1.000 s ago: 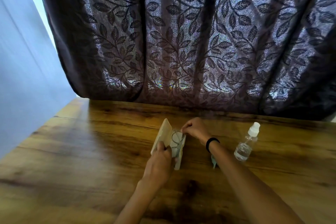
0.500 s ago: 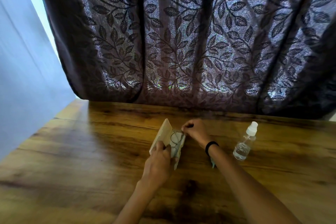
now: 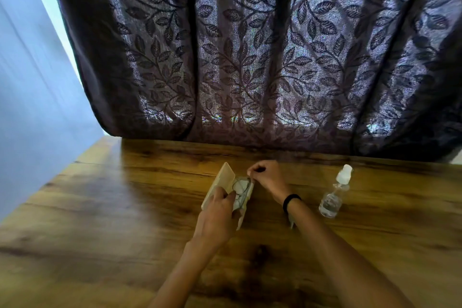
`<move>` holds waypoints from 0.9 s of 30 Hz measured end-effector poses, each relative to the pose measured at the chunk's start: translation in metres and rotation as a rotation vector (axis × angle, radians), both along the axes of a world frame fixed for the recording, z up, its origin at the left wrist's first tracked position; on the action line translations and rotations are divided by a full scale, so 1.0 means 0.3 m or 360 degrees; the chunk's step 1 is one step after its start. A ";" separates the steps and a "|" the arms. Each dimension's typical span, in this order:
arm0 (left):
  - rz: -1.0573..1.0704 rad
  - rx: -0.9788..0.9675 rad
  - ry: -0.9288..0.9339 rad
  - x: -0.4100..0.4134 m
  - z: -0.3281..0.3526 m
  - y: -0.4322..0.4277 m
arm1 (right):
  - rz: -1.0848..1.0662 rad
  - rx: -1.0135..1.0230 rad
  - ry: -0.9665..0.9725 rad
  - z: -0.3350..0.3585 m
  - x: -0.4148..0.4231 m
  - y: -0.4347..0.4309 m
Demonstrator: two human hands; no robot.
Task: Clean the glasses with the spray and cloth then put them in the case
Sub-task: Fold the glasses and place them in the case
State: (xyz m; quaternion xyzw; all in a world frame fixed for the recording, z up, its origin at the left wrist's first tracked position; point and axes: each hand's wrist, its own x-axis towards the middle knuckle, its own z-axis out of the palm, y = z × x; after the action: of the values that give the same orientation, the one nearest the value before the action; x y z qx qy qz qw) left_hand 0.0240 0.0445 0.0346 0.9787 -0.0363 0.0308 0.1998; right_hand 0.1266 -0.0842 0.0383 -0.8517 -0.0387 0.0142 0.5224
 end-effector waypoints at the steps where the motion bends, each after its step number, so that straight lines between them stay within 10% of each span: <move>1: -0.0006 -0.0009 -0.0011 0.003 0.002 0.001 | -0.0003 0.0028 -0.0004 0.001 -0.002 -0.003; 27: -0.0564 -0.0406 -0.0224 0.120 0.084 -0.344 | -0.0554 0.0509 -0.0620 0.213 -0.302 -0.503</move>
State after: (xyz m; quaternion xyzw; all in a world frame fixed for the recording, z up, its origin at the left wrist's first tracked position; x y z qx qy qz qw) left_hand 0.0600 -0.0587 0.0600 0.9192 -0.2172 0.0676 0.3213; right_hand 0.0361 -0.2349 0.1021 -0.7392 0.0067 -0.2454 0.6272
